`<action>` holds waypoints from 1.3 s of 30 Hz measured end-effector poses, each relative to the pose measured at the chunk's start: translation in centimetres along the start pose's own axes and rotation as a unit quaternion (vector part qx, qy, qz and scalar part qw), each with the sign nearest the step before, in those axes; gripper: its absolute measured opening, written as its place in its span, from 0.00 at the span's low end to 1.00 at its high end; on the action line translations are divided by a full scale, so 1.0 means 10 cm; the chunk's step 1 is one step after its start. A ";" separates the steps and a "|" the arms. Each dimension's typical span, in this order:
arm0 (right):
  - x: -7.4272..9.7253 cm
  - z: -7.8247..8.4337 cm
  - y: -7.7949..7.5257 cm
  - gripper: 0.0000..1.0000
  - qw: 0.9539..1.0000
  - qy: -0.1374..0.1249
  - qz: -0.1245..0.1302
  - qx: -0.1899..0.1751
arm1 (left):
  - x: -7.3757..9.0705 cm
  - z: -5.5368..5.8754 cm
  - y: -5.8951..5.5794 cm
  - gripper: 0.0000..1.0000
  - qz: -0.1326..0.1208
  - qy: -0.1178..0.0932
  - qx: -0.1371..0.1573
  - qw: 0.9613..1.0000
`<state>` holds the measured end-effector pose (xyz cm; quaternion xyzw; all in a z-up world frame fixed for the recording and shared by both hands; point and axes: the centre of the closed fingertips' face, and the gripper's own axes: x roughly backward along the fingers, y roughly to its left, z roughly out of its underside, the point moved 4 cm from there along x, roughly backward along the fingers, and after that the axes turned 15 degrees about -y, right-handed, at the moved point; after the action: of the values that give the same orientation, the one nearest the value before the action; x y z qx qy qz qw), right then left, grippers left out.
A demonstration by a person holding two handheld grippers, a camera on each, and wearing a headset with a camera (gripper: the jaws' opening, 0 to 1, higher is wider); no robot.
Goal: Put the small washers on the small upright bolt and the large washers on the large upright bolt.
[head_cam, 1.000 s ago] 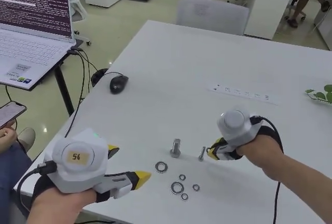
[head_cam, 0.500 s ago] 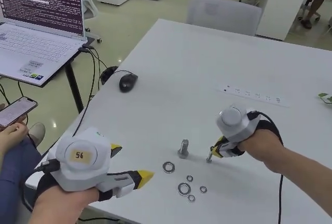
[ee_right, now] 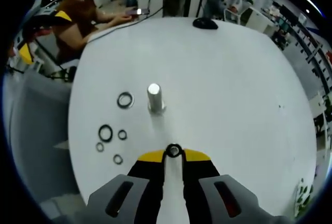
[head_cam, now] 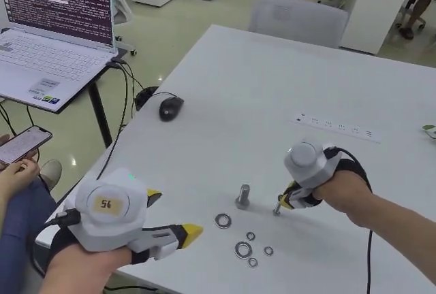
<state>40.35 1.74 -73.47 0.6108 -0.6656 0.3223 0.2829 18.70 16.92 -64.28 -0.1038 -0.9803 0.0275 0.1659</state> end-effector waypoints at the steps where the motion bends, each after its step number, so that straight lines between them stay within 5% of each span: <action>1: -0.01 0.01 0.00 0.13 1.000 0.002 -0.001 0.000 | 0.00 0.00 0.00 0.59 0.000 0.000 0.000 1.000; 20: -0.27 0.28 0.01 0.08 0.999 0.022 0.003 -0.031 | 0.02 0.01 0.03 0.59 -0.001 0.005 -0.004 1.000; 39: -0.23 0.46 0.16 0.14 0.996 0.003 0.007 -0.084 | 0.00 0.02 -0.01 0.59 0.008 0.007 -0.009 1.000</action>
<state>39.06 -0.31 -78.31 0.5793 -0.6937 0.2690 0.3328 18.60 16.84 -64.41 -0.1128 -0.9786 0.0197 0.1712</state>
